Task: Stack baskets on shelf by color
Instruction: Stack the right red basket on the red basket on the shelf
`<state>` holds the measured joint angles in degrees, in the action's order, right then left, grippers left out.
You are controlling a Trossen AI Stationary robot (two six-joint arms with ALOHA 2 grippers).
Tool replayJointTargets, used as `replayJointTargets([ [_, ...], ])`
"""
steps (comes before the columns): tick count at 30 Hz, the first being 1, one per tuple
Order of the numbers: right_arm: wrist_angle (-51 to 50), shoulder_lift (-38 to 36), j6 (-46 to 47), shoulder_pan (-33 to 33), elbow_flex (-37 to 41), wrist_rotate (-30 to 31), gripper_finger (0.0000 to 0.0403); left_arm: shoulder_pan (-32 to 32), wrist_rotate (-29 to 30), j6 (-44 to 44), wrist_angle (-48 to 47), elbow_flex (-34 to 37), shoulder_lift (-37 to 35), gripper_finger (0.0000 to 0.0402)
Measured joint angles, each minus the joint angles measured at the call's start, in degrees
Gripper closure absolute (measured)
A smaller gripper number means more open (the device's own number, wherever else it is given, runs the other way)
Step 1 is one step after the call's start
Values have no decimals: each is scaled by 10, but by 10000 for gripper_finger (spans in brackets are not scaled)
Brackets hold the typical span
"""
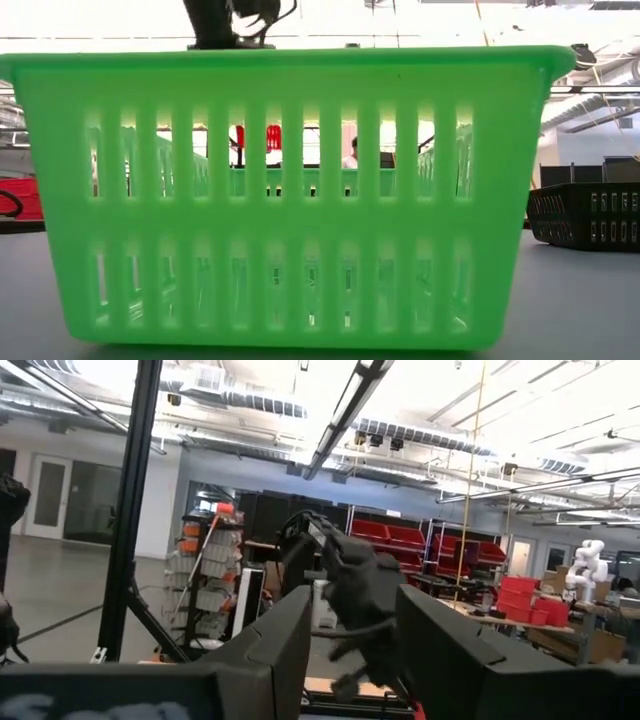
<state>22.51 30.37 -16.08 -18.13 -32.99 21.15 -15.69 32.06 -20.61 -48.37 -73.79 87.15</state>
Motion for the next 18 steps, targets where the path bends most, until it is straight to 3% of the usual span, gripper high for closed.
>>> replayJointTargets([
  [5, 17, 6, 0, 0, 0, 0, 261, -54, -96, -59, 75, 83, -21, 384],
  [18, 34, 28, -11, 0, 0, 10, 261, -66, -111, -105, 86, 117, -26, 383],
])
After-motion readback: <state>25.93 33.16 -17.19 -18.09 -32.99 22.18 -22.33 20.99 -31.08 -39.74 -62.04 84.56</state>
